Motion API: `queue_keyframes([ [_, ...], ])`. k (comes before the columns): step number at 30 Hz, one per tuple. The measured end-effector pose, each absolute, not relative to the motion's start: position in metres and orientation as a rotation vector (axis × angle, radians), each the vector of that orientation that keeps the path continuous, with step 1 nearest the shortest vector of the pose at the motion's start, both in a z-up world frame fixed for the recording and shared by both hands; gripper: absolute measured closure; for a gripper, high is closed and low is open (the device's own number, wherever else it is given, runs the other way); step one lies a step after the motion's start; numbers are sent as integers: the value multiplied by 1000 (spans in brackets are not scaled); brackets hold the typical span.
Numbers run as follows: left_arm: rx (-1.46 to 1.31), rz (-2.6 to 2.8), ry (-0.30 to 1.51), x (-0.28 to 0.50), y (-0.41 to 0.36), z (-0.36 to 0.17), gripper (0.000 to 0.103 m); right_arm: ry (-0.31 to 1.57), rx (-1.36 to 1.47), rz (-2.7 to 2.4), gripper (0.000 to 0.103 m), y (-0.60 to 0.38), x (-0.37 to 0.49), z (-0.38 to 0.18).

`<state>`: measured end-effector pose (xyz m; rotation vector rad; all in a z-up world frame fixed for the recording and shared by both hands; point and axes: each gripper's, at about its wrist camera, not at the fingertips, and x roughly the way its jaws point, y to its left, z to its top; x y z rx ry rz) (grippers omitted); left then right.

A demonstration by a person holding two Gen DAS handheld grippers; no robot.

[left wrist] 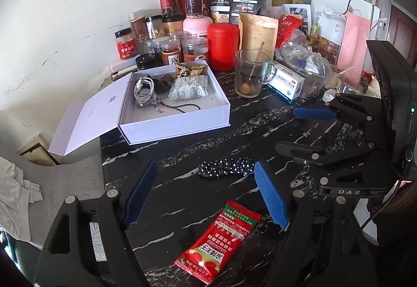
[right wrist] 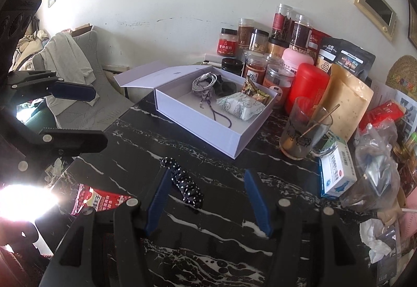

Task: Organize objects
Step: 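Move the left tool to the red snack packet while the right tool approaches the polka-dot scrunchie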

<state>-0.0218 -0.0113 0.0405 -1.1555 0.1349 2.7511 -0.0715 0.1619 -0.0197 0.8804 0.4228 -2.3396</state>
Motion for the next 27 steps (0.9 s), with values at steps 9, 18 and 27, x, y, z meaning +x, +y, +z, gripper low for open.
queue_keyframes([
  [9,-1244,2655,107,-17,-11,-10,27,387,1000,-2321,44,168,-74,-57],
  [18,-1331,2597,83,-18,-12,-55,27,376,1075,-2271,44,165,-82,-82],
  [27,-1328,2521,94,-13,-7,-78,27,385,1109,-2230,44,155,-97,-97],
])
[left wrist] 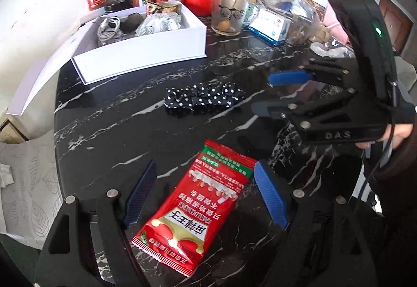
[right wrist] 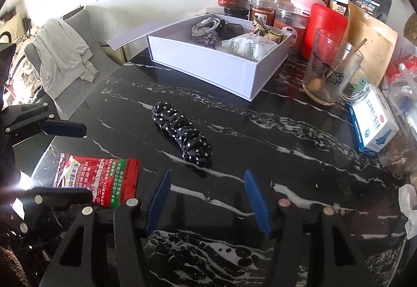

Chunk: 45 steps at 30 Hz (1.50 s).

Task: Organize objects
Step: 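Move the left tool to the red snack packet while the right tool approaches the polka-dot scrunchie, then grasp the red snack packet with the left tool while the right tool grasps the polka-dot scrunchie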

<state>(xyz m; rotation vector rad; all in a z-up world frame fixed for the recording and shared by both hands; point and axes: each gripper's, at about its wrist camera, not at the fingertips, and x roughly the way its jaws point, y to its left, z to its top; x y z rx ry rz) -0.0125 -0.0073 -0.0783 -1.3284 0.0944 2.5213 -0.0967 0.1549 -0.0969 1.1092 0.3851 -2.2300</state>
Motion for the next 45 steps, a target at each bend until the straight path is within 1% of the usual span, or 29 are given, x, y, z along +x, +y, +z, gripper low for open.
queue_keyframes([
  [3,-1352,2507,115,-12,-6,-85,27,393,1115,-2218,44,149,-102,-100],
  [13,-1437,2463,48,-13,-16,-105,27,382,1128,-2180,44,132,-118,-109],
  [15,-1434,2464,54,-12,-15,-106,27,380,1125,-2176,46,130,-119,-109],
  [16,-1432,2465,66,-11,-14,-106,27,379,1122,-2173,50,129,-119,-109],
  [18,-1429,2471,89,-9,-12,-107,27,381,1118,-2174,62,128,-119,-109],
  [19,-1426,2477,97,-8,-11,-108,27,388,1122,-2171,72,127,-120,-109],
  [21,-1415,2486,101,-7,-11,-108,32,391,1128,-2171,78,127,-119,-110],
  [22,-1409,2490,95,-7,-11,-108,34,386,1127,-2172,80,128,-119,-110],
  [23,-1406,2501,91,-7,-11,-107,39,383,1126,-2173,80,129,-118,-110],
  [24,-1407,2511,86,-7,-12,-107,41,380,1126,-2177,81,131,-118,-109],
  [27,-1406,2531,59,-9,-14,-106,45,370,1132,-2190,81,137,-117,-109],
  [35,-1435,2599,-5,-27,-17,-105,46,313,1156,-2220,81,161,-109,-111],
  [45,-1463,2691,-59,-64,-17,-108,46,286,1187,-2245,81,182,-85,-113],
])
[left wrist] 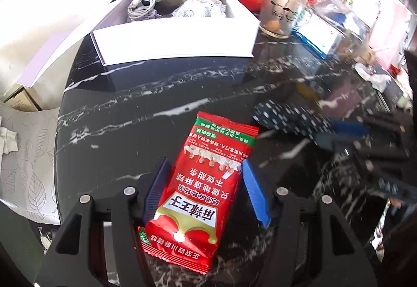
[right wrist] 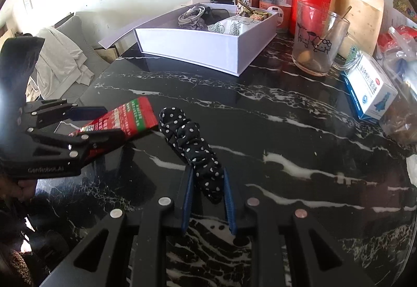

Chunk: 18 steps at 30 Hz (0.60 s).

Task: Organize objects
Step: 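Grasp the red snack packet with the left tool while the right tool grasps the polka-dot scrunchie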

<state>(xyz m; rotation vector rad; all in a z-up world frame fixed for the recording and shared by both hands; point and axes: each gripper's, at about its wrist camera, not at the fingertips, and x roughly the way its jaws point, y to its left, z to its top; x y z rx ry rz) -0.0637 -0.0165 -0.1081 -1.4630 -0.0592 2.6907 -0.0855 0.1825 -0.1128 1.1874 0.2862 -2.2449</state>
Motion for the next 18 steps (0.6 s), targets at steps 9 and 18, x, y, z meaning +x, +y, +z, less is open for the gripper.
queue_keyframes([
  [9,-1465,2675,91,-60,-2,-110,39,265,1143,-2142,67,179,-69,-115],
  [18,-1446,2677,59,-53,-5,-113,34,289,1099,-2181,61,165,-75,-113],
])
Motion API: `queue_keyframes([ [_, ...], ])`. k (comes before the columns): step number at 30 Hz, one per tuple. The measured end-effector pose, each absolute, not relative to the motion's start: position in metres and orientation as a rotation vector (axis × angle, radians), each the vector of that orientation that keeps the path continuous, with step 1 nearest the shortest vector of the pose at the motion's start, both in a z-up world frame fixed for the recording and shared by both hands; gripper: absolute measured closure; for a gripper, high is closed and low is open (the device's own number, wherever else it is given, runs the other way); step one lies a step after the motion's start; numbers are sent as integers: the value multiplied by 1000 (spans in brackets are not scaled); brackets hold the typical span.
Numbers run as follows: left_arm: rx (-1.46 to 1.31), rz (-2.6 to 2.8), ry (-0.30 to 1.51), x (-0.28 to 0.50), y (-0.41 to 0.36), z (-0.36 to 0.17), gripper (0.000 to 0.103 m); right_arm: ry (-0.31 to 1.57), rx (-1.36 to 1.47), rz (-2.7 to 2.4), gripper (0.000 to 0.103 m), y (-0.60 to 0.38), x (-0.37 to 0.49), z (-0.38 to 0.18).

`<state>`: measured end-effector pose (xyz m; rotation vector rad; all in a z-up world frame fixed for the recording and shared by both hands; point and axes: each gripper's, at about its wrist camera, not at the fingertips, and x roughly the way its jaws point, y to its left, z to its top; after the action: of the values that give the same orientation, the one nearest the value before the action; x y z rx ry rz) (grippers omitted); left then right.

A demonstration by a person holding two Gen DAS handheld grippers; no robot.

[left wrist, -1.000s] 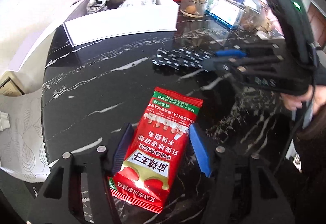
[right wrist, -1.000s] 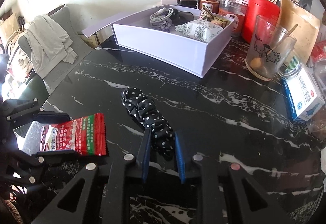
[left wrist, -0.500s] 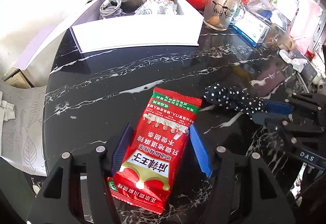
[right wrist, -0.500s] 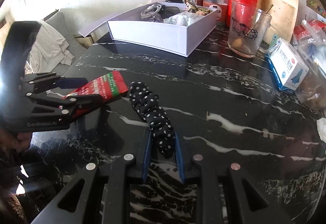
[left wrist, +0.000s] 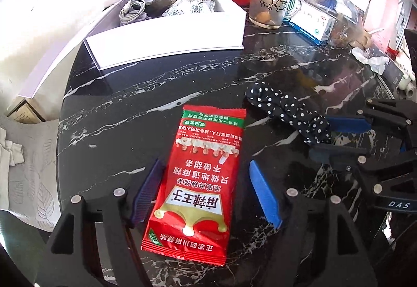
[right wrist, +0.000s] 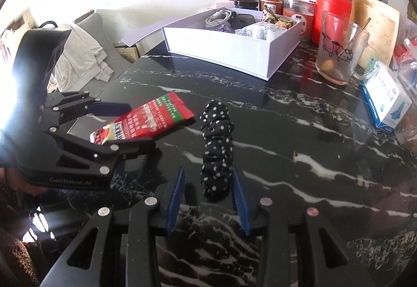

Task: Organize objects
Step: 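Grasp the red snack packet with the left tool while the right tool grasps the polka-dot scrunchie, then carry the red packet with the left tool while the right tool carries the scrunchie toward the box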

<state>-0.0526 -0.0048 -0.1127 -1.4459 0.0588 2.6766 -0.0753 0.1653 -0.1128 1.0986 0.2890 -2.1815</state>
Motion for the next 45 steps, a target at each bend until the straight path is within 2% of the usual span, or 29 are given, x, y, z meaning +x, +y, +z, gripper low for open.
queue_keyframes([
  [2,-1441,2677,66,-53,-5,-113,33,301,1087,-2190,58,162,-79,-112],
  [13,-1406,2672,83,-52,-9,-114,33,333,1097,-2179,58,148,-94,-119],
  [16,-1392,2662,94,-51,-9,-113,40,336,1094,-2186,58,148,-94,-120],
  [18,-1386,2665,93,-52,-8,-113,48,329,1095,-2193,58,148,-95,-120],
  [20,-1384,2666,94,-53,-8,-112,50,335,1095,-2197,58,147,-94,-120],
  [21,-1386,2666,90,-54,-8,-112,51,341,1094,-2202,59,147,-93,-120],
  [26,-1390,2682,81,-55,-8,-112,53,368,1089,-2232,81,149,-91,-120],
  [28,-1394,2680,74,-55,-8,-112,53,366,1095,-2215,83,150,-89,-119],
  [35,-1424,2656,-13,-57,-14,-109,55,366,1092,-2194,86,152,-79,-118],
  [45,-1422,2670,-22,-53,-14,-97,55,351,1103,-2205,86,157,-73,-112],
])
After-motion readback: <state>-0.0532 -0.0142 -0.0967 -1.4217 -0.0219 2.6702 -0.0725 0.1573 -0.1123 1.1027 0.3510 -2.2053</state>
